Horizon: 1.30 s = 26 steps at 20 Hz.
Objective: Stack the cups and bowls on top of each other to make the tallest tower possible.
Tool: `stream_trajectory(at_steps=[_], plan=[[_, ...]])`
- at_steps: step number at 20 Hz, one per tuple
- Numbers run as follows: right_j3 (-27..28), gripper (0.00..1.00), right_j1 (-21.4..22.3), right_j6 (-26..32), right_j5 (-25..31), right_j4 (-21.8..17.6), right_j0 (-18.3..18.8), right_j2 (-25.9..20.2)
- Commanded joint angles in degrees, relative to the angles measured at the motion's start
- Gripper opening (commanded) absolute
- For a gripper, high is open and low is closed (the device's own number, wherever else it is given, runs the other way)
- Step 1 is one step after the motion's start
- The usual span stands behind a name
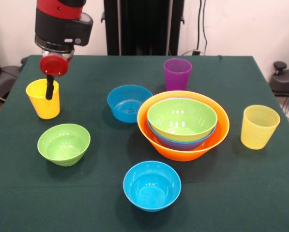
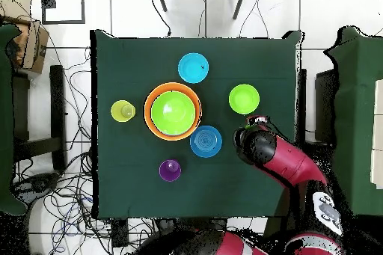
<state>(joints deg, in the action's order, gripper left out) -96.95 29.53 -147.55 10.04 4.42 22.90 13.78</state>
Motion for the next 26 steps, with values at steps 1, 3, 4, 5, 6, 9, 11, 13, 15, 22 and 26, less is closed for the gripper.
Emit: stream_trajectory(at_steps=[1, 3, 4, 5, 6, 9, 11, 13, 15, 22, 26], plan=[[4.2, 1.0, -5.3, -0.6, -5.2, -3.8, -0.9, -3.5], [4.0, 1.0, -6.0, -0.5, -6.3, -4.0, -0.4, -4.0], [4.0, 1.0, -6.3, -0.3, -6.7, -4.1, -0.2, -4.1], [3.8, 1.0, -6.7, -0.1, -7.7, -4.4, 0.1, -4.5], [3.8, 1.0, -6.9, 0.0, -8.1, -4.6, 0.3, -4.6], [3.5, 1.0, -7.5, 0.1, -9.8, -5.6, 1.0, -5.1], [3.4, 1.0, -7.6, 0.4, -10.1, -6.0, 1.6, -5.6], [3.1, 1.0, -7.7, 0.3, -10.3, -6.4, 2.2, -6.3], [3.0, 1.0, -7.9, 0.0, -10.8, -6.6, 2.4, -6.4], [2.6, 1.0, -7.9, -0.5, -10.9, -7.2, 2.5, -6.5], [2.7, 0.0, -7.8, -0.7, -11.0, -7.9, 2.3, -6.4]])
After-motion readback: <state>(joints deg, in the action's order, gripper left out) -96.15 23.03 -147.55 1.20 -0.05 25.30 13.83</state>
